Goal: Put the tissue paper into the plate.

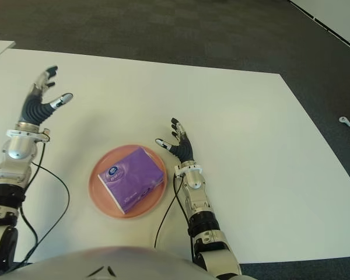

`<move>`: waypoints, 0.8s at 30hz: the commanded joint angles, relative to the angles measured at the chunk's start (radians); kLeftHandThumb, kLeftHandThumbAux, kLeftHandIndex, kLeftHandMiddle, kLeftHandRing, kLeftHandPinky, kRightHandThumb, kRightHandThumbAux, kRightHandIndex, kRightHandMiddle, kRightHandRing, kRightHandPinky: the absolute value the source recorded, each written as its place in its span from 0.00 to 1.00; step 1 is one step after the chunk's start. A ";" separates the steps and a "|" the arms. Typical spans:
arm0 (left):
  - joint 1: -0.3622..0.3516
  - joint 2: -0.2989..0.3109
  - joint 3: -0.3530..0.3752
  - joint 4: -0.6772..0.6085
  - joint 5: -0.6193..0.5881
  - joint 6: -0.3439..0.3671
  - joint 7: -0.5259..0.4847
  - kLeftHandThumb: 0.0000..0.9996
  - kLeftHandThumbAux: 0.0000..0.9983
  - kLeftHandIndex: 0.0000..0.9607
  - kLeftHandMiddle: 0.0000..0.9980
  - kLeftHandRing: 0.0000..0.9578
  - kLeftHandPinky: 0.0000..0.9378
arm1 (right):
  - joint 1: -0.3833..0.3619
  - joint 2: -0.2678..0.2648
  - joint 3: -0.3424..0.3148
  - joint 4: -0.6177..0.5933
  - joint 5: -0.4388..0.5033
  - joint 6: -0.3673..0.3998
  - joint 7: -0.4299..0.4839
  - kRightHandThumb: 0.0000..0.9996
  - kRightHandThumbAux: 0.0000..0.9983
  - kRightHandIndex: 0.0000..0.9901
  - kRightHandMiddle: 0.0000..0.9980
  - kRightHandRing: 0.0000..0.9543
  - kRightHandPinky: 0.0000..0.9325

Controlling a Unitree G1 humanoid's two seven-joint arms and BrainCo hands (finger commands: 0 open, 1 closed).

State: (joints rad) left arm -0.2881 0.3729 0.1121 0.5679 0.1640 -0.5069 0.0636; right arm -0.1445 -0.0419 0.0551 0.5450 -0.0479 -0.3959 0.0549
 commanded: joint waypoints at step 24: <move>0.187 -0.202 -0.074 0.020 -0.047 0.041 -0.006 0.00 0.49 0.00 0.00 0.00 0.00 | 0.112 0.008 -0.014 0.027 0.003 0.091 0.004 0.00 0.79 0.00 0.00 0.00 0.01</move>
State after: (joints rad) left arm -0.1189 0.1940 0.0546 0.5540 0.1044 -0.4484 0.0445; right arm -0.1225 -0.0376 0.0407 0.5129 -0.0451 -0.3858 0.0593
